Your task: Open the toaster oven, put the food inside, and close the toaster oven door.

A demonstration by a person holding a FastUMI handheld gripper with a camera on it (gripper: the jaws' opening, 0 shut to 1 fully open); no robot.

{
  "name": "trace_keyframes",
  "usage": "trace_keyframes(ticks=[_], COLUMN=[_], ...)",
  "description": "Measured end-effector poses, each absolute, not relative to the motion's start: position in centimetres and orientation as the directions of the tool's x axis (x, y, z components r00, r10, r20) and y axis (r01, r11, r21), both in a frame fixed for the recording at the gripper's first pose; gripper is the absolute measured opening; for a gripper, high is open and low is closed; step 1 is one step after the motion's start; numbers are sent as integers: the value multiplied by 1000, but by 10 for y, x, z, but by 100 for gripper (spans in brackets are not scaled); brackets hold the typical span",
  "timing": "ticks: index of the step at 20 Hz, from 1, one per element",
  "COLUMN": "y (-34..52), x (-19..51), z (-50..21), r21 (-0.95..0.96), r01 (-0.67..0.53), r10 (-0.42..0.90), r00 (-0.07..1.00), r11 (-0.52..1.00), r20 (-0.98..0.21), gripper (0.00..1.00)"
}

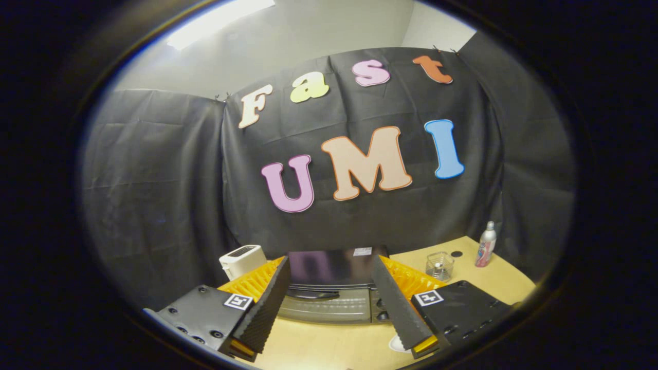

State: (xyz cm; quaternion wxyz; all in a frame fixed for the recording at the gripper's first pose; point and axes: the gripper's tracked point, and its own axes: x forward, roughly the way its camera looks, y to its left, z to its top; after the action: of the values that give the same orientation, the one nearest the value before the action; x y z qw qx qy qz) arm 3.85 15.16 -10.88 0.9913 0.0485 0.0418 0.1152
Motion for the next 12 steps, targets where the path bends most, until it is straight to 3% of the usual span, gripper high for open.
trace_keyframes(ticks=[12], y=[209], x=[80], z=[-166], r21=[49], r01=[-255], r10=[259], r00=[960], r11=[966], r20=[-105], gripper=[98])
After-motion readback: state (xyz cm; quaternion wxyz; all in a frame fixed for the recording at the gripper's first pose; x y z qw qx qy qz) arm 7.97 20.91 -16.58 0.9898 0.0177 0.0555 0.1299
